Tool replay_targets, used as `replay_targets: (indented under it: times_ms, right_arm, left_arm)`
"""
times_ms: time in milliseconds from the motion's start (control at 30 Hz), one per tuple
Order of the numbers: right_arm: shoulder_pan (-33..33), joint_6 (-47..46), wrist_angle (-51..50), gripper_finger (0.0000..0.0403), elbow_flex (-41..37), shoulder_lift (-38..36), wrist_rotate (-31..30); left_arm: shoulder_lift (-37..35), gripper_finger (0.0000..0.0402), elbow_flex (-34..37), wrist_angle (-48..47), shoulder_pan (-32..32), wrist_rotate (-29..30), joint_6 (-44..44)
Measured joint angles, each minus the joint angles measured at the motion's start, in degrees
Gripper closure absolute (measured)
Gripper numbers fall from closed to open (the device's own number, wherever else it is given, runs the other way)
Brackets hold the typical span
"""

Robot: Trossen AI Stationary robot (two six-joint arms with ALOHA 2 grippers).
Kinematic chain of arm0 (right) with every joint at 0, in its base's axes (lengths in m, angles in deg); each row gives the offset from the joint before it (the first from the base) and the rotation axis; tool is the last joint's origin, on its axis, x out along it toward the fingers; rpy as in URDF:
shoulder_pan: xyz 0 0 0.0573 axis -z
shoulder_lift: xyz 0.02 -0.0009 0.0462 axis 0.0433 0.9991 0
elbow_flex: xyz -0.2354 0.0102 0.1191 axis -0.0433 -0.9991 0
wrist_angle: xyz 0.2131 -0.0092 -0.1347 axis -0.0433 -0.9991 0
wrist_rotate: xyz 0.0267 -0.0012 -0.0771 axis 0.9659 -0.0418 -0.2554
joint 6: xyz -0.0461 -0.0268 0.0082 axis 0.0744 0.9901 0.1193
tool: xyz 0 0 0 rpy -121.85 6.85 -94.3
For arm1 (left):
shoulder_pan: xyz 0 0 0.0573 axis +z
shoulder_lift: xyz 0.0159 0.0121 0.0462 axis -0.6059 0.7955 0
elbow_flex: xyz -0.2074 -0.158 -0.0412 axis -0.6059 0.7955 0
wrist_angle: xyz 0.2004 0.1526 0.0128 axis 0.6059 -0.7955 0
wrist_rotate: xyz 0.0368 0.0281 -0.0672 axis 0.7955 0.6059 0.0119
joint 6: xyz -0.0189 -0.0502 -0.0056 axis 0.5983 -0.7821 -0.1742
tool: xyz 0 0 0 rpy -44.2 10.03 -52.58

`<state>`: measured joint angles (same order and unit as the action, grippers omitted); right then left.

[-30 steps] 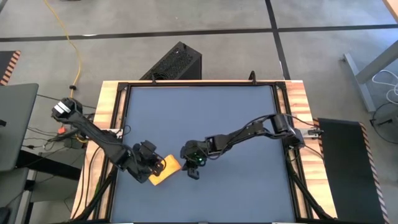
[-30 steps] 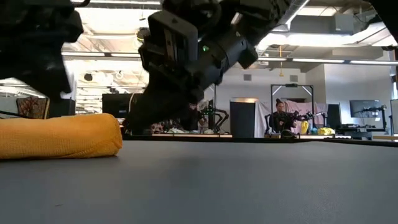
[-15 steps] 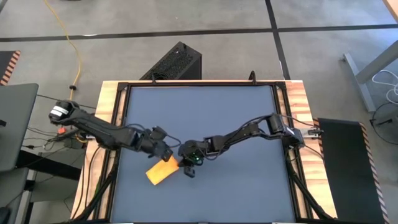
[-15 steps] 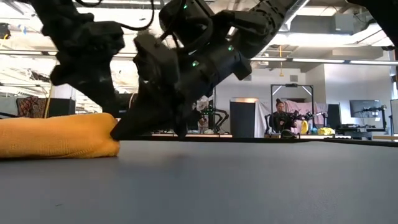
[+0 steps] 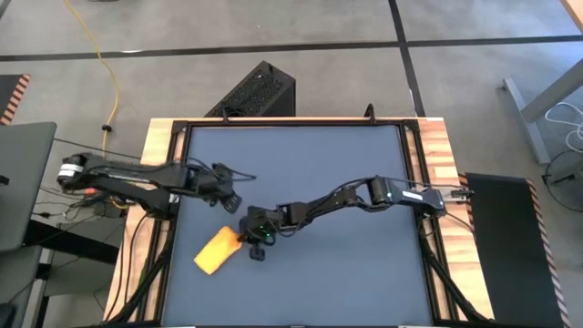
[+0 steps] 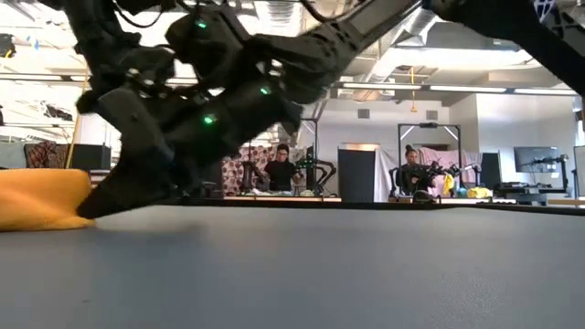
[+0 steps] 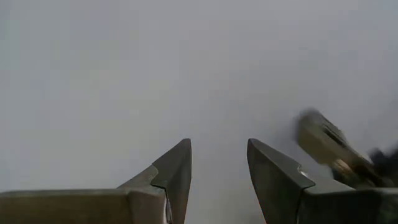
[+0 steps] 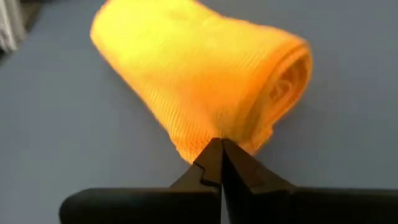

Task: Roll towel
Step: Move the yellow towel to the bottom left of the table, then return to Home Position

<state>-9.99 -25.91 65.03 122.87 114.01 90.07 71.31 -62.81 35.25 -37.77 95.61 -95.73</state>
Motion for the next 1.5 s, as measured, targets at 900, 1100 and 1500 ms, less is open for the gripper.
replay_targets:
  times_ms: [900,1100,1500]
  right_arm:
    - [0.5,21.1,-24.1,0.0389,29.7,4.3,2.3]
    - [0.6,18.2,-47.8,0.0391,29.1,1.5,-0.2]
    - [4.4,18.2,-50.6,0.0392,-2.4,-25.0,-2.7]
  left_arm:
    - [-18.7,0.0258,0.2,-11.9,10.7,-6.8,13.1]
    - [-17.8,0.0258,4.3,-8.1,5.8,-23.2,13.4]
    - [1.2,0.0307,6.7,9.0,-13.5,-28.5,9.7]
